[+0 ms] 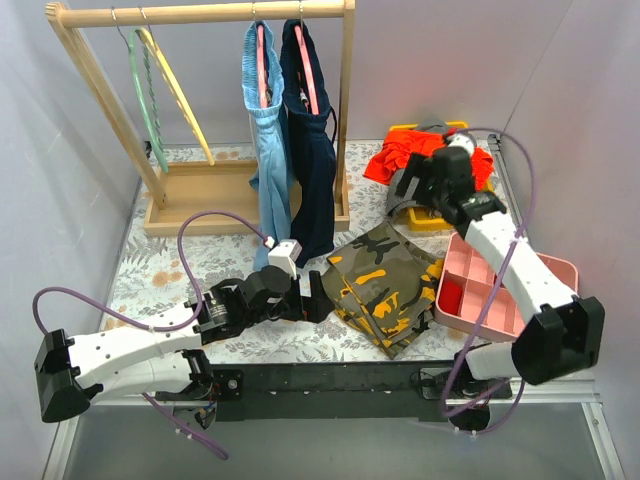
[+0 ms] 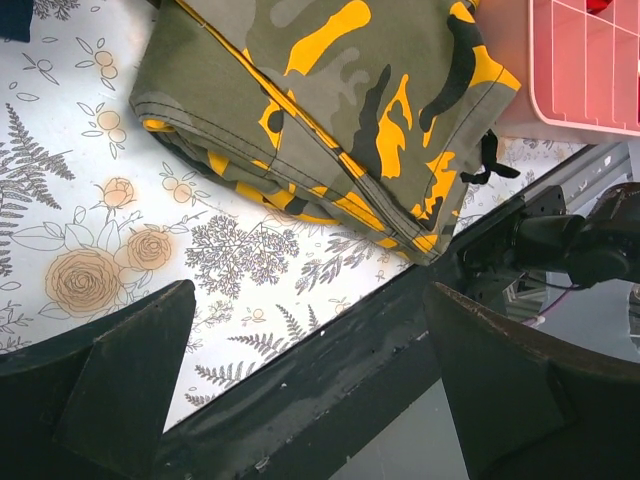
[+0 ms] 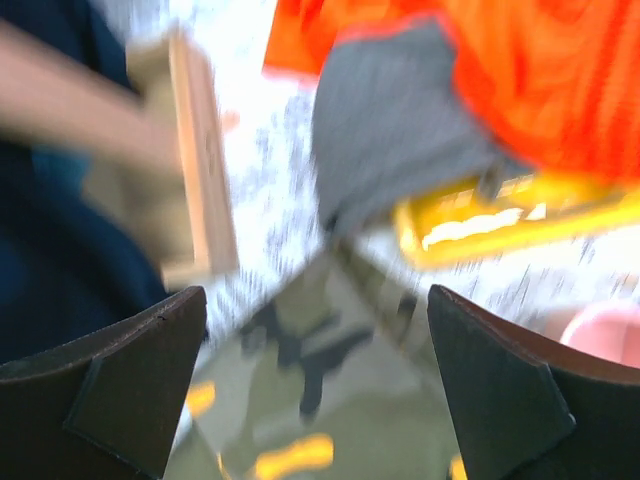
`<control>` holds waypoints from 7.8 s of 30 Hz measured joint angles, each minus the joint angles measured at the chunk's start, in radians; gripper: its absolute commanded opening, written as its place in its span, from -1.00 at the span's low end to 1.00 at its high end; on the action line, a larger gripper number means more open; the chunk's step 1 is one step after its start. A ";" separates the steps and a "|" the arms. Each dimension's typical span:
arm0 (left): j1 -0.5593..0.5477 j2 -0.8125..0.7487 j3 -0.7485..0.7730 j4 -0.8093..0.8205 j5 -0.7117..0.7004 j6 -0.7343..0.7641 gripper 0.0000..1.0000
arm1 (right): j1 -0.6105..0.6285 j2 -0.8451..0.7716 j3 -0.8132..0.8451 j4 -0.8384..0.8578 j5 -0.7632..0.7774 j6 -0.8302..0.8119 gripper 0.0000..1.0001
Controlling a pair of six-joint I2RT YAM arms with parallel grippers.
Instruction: Place the shorts on the hanger
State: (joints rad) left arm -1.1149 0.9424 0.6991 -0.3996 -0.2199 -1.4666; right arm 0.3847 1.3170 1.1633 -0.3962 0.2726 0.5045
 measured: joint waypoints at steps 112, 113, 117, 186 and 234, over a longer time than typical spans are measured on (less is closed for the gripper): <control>0.000 0.008 0.060 -0.187 -0.032 -0.157 0.50 | 0.592 -0.270 -0.220 -0.083 -0.065 0.089 0.50; 0.000 0.014 0.059 -0.169 -0.024 -0.163 0.43 | 0.592 -0.282 -0.220 -0.105 -0.047 0.084 0.46; 0.000 0.054 0.059 -0.103 -0.015 -0.191 0.14 | 0.592 -0.319 -0.220 -0.194 0.045 0.067 0.39; 0.000 0.203 1.381 -0.608 -0.431 0.373 -1.00 | 0.752 0.031 1.050 -0.597 0.483 -0.114 -0.97; 0.335 0.198 1.119 -0.336 -0.549 0.505 0.44 | 0.323 0.043 -0.151 -0.176 -0.236 -0.068 -0.97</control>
State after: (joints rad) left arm -0.7803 1.1400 1.8183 -0.7361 -0.7689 -0.9615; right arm 0.7078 1.3605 1.0122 -0.5724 0.0364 0.4370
